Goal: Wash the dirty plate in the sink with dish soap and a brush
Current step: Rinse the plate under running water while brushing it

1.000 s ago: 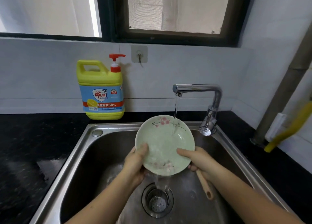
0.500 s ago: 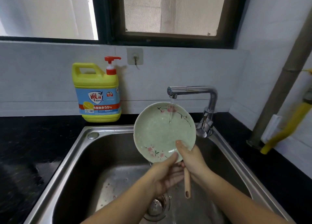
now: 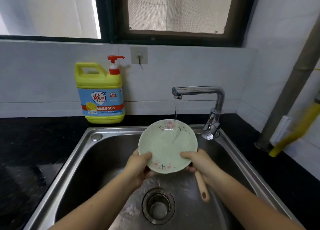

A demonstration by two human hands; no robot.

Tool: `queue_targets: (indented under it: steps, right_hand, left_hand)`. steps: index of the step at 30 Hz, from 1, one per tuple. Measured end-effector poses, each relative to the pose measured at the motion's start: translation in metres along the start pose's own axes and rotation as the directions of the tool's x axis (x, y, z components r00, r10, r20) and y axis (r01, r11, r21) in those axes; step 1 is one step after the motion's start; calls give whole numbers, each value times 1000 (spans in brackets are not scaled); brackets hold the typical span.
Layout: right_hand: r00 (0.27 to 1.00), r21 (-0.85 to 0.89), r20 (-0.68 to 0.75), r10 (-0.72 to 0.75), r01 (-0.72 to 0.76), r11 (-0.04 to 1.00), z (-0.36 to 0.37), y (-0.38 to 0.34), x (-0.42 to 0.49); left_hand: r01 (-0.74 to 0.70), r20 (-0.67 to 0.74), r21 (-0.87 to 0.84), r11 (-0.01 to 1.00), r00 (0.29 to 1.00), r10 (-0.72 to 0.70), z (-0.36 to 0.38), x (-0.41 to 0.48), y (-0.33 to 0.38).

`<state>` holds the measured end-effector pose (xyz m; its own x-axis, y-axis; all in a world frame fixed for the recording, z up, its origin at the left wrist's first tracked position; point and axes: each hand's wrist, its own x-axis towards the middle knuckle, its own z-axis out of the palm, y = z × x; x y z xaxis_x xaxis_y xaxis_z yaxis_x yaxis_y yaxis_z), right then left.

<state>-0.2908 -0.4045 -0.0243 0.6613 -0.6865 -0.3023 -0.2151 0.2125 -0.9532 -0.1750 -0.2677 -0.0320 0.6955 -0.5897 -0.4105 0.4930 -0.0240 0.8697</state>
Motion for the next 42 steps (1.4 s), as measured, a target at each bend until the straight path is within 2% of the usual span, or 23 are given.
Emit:
queue_targets:
  steps: [4,8,12,19,24,25,27,29,30,31,33,34,35,36,38,40,42]
  right_hand:
    - [996,-28,0,88,-88,996,-7,1,2]
    - [997,-112,-52,51,-57,992,-19,-1,5]
    - [999,-205,4,43,-41,978,-18,0,6]
    - [1000,-206,-2,29,-28,978,-24,0,4]
    - [999,-91,-33,9,-12,996,-26,-1,2]
    - [999,-116,-49,-7,1,993,-25,-3,1]
    - [994,-287,-87,-74,46,957,-22,-5,1]
    - [974,-503,-76,-213,147,852,-17,-8,1]
    - [953,-623,-35,-300,214,752,-16,-9,-1]
    - [927,-750,28,-373,266,605,-14,-10,-3]
    - [887,-931,159,-432,281,234,-12,-16,-10]
    - [869,-956,226,-440,285,71,-11,-19,-15]
    - [855,-954,286,-433,294,-50,-8,-22,-21]
    - [848,-943,333,-412,311,-123,-6,-26,-28]
    - [843,-910,415,-341,377,-175,3,-33,-42]
    - [837,-868,493,-237,458,-190,12,-37,-52]
    - [844,-853,517,-142,496,-160,19,-39,-57]
  left_hand:
    - [27,-25,70,997,999,-25,-9,2,11]
    - [52,-57,181,982,997,-42,-19,1,25]
    - [53,-65,272,961,997,-36,-20,0,38]
    - [-103,54,449,887,995,88,3,-5,60]
    - [-180,108,396,900,983,149,4,-6,62]
    - [-176,109,357,917,983,146,0,-5,59]
    - [-139,107,277,951,988,113,-10,-4,50]
    - [-101,89,232,968,993,82,-20,-1,37]
    - [-82,71,200,976,995,69,-24,0,30]
    - [-61,54,165,984,997,53,-27,1,25]
    - [-34,33,102,994,999,31,-30,2,17]
    - [-37,34,80,996,999,35,-30,2,15]
    - [-51,41,72,996,998,48,-29,2,13]
    - [-72,50,76,995,996,69,-28,1,12]
    - [-112,59,95,989,993,107,-24,-1,12]
    - [-136,43,108,985,990,132,-19,-5,12]
    - [-151,28,124,981,988,149,-17,-6,11]
